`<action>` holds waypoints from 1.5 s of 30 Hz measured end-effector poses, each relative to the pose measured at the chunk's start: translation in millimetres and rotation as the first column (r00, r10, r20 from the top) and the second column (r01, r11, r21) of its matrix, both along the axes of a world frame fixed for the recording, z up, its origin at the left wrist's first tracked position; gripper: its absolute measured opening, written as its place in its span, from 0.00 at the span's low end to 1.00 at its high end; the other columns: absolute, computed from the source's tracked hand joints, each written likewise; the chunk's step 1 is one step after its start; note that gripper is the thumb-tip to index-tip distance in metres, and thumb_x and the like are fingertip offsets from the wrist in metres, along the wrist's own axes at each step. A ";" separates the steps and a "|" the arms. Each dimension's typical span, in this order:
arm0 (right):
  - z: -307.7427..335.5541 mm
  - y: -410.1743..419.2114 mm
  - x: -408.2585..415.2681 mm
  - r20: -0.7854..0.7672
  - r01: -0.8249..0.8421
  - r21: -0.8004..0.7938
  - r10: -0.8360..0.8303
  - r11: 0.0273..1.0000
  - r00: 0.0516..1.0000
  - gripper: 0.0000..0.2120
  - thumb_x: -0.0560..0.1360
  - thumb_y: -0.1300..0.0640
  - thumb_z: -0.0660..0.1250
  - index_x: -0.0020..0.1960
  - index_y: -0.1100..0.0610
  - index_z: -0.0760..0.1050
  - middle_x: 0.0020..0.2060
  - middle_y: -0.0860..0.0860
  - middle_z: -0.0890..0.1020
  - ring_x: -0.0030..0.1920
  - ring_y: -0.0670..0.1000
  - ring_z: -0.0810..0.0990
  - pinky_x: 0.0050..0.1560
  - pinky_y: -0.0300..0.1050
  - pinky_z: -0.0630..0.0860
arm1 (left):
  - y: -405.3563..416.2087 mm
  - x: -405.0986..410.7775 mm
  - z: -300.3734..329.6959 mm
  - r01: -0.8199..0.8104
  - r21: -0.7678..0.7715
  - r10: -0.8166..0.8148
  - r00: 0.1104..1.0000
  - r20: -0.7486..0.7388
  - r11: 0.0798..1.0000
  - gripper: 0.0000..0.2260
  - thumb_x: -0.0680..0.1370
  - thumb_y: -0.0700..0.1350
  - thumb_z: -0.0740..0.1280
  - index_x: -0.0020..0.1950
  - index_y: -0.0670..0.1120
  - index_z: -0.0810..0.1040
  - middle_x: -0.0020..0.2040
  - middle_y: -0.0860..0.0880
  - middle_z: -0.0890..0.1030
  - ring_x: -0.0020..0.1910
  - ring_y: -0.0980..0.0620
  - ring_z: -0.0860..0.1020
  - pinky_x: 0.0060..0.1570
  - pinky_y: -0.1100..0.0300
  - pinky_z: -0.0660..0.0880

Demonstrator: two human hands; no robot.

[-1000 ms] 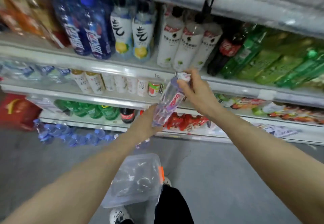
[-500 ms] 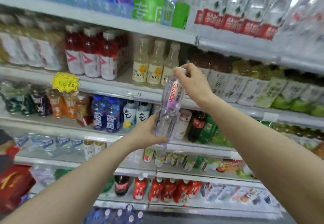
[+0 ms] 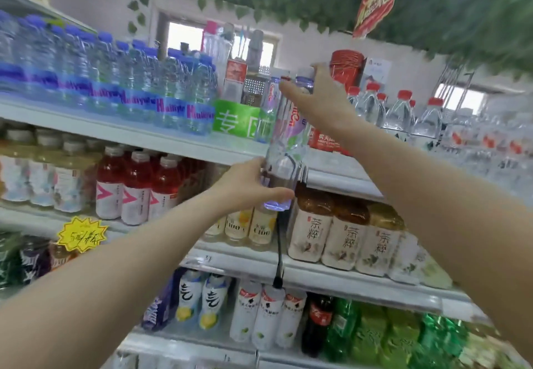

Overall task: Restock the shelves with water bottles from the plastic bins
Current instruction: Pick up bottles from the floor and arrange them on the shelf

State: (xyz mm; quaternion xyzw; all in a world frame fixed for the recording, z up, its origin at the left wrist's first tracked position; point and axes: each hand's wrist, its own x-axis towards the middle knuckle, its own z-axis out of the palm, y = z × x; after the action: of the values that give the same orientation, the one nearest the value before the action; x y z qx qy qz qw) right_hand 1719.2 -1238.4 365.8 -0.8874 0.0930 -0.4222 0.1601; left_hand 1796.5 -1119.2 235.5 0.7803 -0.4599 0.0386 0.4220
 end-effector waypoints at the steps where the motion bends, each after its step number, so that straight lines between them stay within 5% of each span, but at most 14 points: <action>1: 13.4 -7.7 7.8 0.029 0.001 -0.012 -0.001 1.000 1.000 0.31 0.77 0.39 0.65 0.70 0.57 0.62 0.56 0.54 0.78 0.53 0.55 0.79 0.57 0.54 0.76 | -6.4 8.3 13.1 -0.009 -0.010 0.009 1.000 0.021 1.000 0.30 0.67 0.64 0.73 0.64 0.52 0.74 0.52 0.54 0.81 0.48 0.56 0.79 0.51 0.57 0.77; 6: 64.4 -49.6 53.8 0.119 0.004 -0.005 -0.003 1.000 0.993 0.32 0.78 0.40 0.63 0.72 0.59 0.57 0.62 0.58 0.76 0.60 0.59 0.77 0.61 0.55 0.73 | -35.4 65.9 59.4 -0.137 -0.003 0.136 0.982 0.129 0.991 0.32 0.71 0.64 0.69 0.70 0.48 0.70 0.60 0.51 0.79 0.55 0.52 0.78 0.57 0.52 0.75; 11: 64.8 -79.7 111.8 0.035 0.011 0.001 -0.011 1.000 0.999 0.33 0.79 0.42 0.64 0.73 0.59 0.55 0.63 0.59 0.75 0.60 0.60 0.76 0.60 0.55 0.73 | -68.9 111.0 63.9 -0.218 0.053 0.211 0.971 0.108 0.975 0.34 0.72 0.63 0.70 0.71 0.47 0.69 0.63 0.50 0.77 0.58 0.51 0.77 0.57 0.55 0.73; 15: 55.6 -99.6 145.8 0.012 0.029 -0.077 -0.028 0.997 1.000 0.32 0.79 0.41 0.61 0.75 0.57 0.55 0.59 0.57 0.78 0.57 0.60 0.77 0.49 0.48 0.70 | -98.8 123.9 62.3 -0.198 0.101 0.189 0.978 0.087 0.975 0.30 0.70 0.64 0.70 0.66 0.48 0.73 0.59 0.50 0.79 0.54 0.51 0.77 0.53 0.57 0.74; 19: 57.7 -112.2 155.9 0.013 -0.003 -0.125 0.005 0.992 1.000 0.37 0.78 0.34 0.57 0.77 0.53 0.51 0.61 0.58 0.78 0.55 0.60 0.78 0.49 0.48 0.67 | -114.5 126.9 62.7 -0.175 0.061 0.172 0.984 0.043 0.983 0.25 0.68 0.64 0.72 0.59 0.52 0.77 0.52 0.51 0.81 0.49 0.52 0.78 0.51 0.57 0.75; 25: 84.6 -146.6 131.7 0.078 0.126 -0.243 -0.110 0.962 0.991 0.22 0.83 0.41 0.48 0.64 0.53 0.70 0.57 0.59 0.79 0.50 0.57 0.74 0.49 0.50 0.69 | -111.9 126.1 65.2 -0.164 0.073 0.160 0.986 0.050 0.984 0.16 0.70 0.62 0.72 0.52 0.57 0.77 0.50 0.53 0.81 0.48 0.54 0.78 0.52 0.58 0.75; 28: 94.2 -171.2 123.7 0.049 0.339 -0.440 -0.355 0.831 0.934 0.18 0.83 0.46 0.53 0.61 0.55 0.74 0.52 0.58 0.80 0.45 0.57 0.73 0.44 0.49 0.70 | -119.5 129.0 70.2 -0.215 0.100 0.208 0.975 0.077 0.972 0.14 0.70 0.61 0.73 0.48 0.56 0.76 0.48 0.52 0.81 0.48 0.53 0.78 0.50 0.58 0.76; 31: 91.5 -188.9 119.4 -0.071 0.383 -0.538 -0.493 0.751 0.867 0.19 0.82 0.45 0.54 0.60 0.56 0.76 0.53 0.57 0.80 0.48 0.58 0.76 0.46 0.50 0.74 | -133.3 135.6 73.0 -0.251 0.106 0.244 0.967 0.072 0.962 0.20 0.68 0.59 0.75 0.53 0.51 0.75 0.50 0.52 0.80 0.49 0.52 0.78 0.51 0.57 0.76; 36: 74.0 -211.7 121.3 -0.036 0.384 -0.537 -0.476 0.751 0.879 0.17 0.83 0.50 0.54 0.49 0.60 0.76 0.47 0.55 0.79 0.42 0.54 0.77 0.41 0.47 0.75 | -165.1 157.7 79.1 -0.286 0.160 0.281 0.958 0.055 0.945 0.30 0.66 0.60 0.77 0.63 0.48 0.75 0.55 0.49 0.80 0.51 0.49 0.79 0.55 0.53 0.77; 45: 68.6 -222.2 124.2 0.090 0.383 -0.575 -0.410 0.723 0.908 0.18 0.82 0.51 0.54 0.47 0.59 0.79 0.45 0.52 0.75 0.42 0.55 0.76 0.42 0.46 0.72 | -233.9 195.0 89.9 -0.360 0.269 0.357 0.932 0.061 0.894 0.32 0.69 0.59 0.75 0.64 0.41 0.72 0.55 0.46 0.78 0.48 0.48 0.77 0.53 0.55 0.76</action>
State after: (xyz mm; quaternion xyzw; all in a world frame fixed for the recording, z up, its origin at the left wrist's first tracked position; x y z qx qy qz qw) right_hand 1843.3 -1460.6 434.4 -0.8616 0.1505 -0.4349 -0.2143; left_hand 1991.5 -1353.2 325.4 0.9024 -0.3113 0.0550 0.2927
